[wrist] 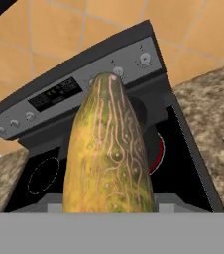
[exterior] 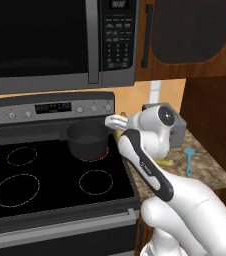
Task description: Put the cucumber and cucumber in the pot. Retrieve the spatula and lightly stir the vegetables in the pot.
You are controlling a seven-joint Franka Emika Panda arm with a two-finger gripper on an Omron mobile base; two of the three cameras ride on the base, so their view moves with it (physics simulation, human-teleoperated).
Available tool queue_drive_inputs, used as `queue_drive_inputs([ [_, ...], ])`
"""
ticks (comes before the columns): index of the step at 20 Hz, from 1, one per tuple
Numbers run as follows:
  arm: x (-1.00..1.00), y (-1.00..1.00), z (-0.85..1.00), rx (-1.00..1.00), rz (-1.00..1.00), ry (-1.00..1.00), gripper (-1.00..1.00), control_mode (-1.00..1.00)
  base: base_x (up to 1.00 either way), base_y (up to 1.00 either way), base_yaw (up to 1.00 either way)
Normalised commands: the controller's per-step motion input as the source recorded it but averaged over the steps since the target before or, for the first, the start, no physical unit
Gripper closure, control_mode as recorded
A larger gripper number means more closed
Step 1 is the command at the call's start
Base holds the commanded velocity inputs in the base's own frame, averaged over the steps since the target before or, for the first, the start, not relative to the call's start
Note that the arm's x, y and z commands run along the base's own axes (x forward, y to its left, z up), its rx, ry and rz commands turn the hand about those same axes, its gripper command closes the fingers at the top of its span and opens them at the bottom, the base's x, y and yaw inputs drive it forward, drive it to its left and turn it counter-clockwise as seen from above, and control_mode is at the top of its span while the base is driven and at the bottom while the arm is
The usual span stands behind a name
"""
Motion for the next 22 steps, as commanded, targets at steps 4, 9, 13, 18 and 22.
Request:
queue_drive_inputs([
  [4,0.61,0.46,0.00,0.18,0.00,0.02,1.00,-1.00,0.00,0.00,0.00],
  [9,0.71,0.46,-0.08,0.07,-0.02,0.00,1.00,-1.00,0.00,0.00,0.00],
  [13,0.62,0.23,-0.12,0.00,-0.05,0.00,1.00,-1.00,0.00,0.00,0.00],
  [18,0.50,0.22,-0.14,0.00,-0.05,0.00,1.00,-1.00,0.00,0.00,0.00],
  [22,0.17,0.24,-0.11,0.00,-0.04,0.00,1.00,-1.00,0.00,0.00,0.00],
])
